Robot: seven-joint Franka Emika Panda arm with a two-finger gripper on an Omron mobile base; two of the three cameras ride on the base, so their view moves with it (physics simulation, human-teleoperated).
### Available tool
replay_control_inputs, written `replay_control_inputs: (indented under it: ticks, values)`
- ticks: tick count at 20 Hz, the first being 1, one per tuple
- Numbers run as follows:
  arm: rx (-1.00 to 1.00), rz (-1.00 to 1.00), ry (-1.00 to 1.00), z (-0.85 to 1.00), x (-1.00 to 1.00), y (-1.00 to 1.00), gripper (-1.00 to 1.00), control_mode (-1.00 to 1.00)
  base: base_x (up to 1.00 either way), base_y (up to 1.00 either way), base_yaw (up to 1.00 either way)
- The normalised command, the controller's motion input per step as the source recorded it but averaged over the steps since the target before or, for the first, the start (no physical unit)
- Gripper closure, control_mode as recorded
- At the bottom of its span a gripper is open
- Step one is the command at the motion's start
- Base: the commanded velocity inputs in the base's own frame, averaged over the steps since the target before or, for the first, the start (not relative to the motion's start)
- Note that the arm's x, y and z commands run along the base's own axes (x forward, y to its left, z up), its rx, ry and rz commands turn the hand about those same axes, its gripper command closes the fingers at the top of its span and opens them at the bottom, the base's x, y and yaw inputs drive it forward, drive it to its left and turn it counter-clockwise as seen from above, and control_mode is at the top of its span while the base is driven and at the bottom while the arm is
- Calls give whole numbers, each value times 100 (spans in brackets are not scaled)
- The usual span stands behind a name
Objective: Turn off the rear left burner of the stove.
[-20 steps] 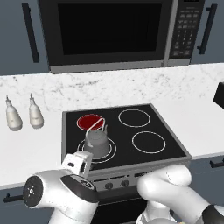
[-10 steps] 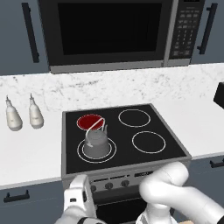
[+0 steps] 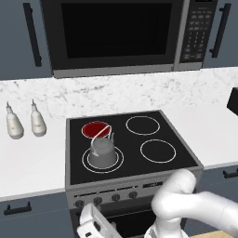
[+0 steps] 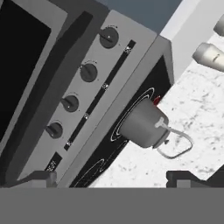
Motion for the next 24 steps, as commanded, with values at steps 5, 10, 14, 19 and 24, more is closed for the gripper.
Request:
replay_control_inputs:
  ticks: [5, 10, 14, 19, 24]
  values:
    - [-29, 8, 1, -43, 27, -1, -100, -100, 0, 0, 0]
    - [-12, 1, 0, -28, 36, 0, -100, -100, 0, 0, 0]
    - [-19, 2, 0, -34, 34, 0, -100, -100, 0, 0, 0]
    - [-27, 0, 0, -44, 19, 0, -100, -100, 0, 0, 0]
    - [-8, 1, 0, -11, 28, 0, -100, -100, 0, 0, 0]
